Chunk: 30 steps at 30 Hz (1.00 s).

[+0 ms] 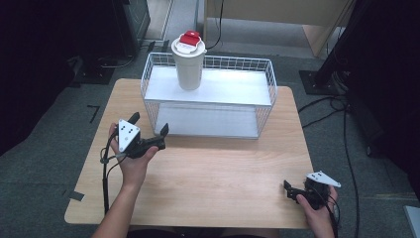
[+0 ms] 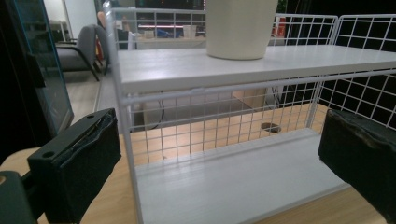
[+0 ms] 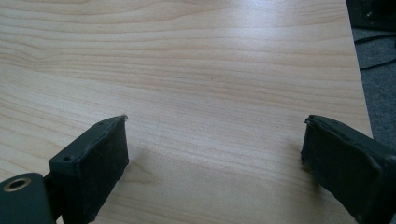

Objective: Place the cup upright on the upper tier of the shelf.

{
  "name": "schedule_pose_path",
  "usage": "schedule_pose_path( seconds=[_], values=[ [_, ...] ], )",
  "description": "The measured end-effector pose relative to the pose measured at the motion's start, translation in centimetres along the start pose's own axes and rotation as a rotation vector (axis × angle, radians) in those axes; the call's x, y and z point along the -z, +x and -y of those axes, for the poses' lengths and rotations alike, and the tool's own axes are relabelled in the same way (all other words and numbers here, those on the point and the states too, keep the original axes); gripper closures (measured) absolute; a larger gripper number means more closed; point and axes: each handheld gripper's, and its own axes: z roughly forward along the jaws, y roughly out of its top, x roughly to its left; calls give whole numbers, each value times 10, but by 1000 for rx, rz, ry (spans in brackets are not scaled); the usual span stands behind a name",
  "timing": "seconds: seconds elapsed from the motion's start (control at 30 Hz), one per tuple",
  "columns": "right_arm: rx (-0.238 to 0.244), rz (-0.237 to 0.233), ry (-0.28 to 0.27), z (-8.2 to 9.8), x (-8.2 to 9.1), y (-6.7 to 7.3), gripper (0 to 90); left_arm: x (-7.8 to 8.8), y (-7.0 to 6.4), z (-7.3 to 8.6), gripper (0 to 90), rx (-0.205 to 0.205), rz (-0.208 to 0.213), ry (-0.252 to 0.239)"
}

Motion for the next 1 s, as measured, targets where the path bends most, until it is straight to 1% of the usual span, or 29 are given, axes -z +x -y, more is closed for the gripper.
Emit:
schedule_pose_path(
  seconds=[0.03, 0.13, 0.17, 0.2, 0.23, 0.33, 0.37, 0.43, 0.47, 0.5, 0.63, 0.7, 0.73, 0.8, 0.87, 0.9, 1.0],
  values=[
    [0, 3, 0, 0, 0, 0, 71, 1, 1, 2, 0, -1, -3, 2],
    [-3, 6, 0, 0, 0, 0, 71, 9, 11, 16, 0, 15, -22, 26],
    [-3, 6, 0, 0, 0, 0, 71, 9, 11, 16, 0, 15, -22, 26],
    [-3, 8, 1, 0, 0, 0, 71, 12, 14, 19, 0, 21, -26, 32],
    [-4, 10, 2, 0, 0, 0, 71, 18, 20, 26, 0, 24, -41, 46],
    [-4, 10, 2, 0, 0, 0, 71, 24, 28, 35, 0, 30, -61, 64],
    [-2, 10, 3, 0, 0, 0, 71, 24, 28, 35, 0, 30, -61, 64],
    [-3, 10, 2, 0, 0, 0, 71, 29, 33, 41, 0, 40, -75, 75],
    [0, 12, 2, 0, 0, 0, 71, 35, 39, 47, 0, 45, -88, 84],
    [0, 12, 2, 0, 0, 0, 71, 35, 39, 47, 0, 45, -88, 84],
    [-3, 13, 4, 0, 0, 1, 71, 45, 48, 57, 0, 57, -114, 100],
    [-2, 15, 4, 0, 0, 1, 71, 49, 51, 61, 0, 57, -118, 111],
    [1, 14, 3, 0, 0, 1, 71, 53, 55, 66, 0, 63, -129, 124],
    [1, 15, 4, 0, 0, 1, 71, 57, 60, 71, 0, 75, -138, 135],
    [1, 15, 3, 0, 0, 1, 71, 60, 65, 78, 0, 86, -146, 158],
    [1, 15, 3, 0, 0, 1, 71, 60, 65, 78, 0, 86, -146, 158],
    [3, 16, 4, 0, -1, 1, 71, 67, 74, 87, 0, 89, -162, 191]
  ],
)
